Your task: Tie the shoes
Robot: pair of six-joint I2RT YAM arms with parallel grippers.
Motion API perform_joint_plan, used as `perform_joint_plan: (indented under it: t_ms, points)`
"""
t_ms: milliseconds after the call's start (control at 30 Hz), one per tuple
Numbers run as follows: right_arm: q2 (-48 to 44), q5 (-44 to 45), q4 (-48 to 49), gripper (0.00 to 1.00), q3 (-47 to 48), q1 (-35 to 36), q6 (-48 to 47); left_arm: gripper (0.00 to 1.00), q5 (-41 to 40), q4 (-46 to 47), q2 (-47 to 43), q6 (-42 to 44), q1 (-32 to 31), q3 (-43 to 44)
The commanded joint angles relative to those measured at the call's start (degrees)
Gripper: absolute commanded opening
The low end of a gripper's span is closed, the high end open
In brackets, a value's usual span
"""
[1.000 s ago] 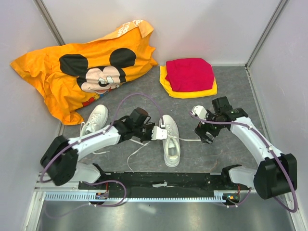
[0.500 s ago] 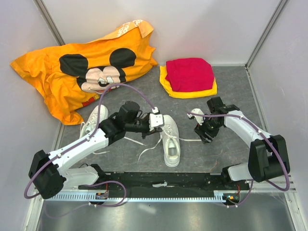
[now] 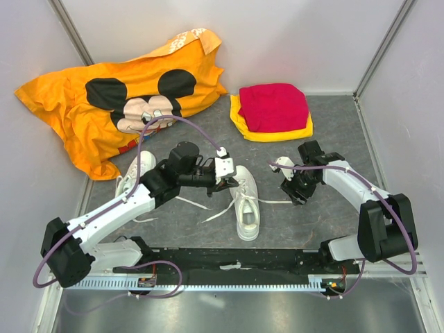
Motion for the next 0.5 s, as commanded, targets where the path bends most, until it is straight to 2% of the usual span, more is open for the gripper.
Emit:
perform_joint_plan:
  t_ms: [0,333,467]
  points:
    - [-1.02,-1.37,1.52,0.62,-1.39,0.21,-1.90,0.02,2.06,1.63,-2.12,-0.73,-0.23,0.81]
    - [-0.23,4.16,7.23,0.62,-5.09,2.67,-4.01,0.02,2.50,1.28,-2.21,0.41,-0.23,-0.16]
    - [-0.05,8.90,10.21,0.57,-8.07,4.95,-4.10,0.02,2.50,1.19,-2.30,1.20,-0.23,-0.59]
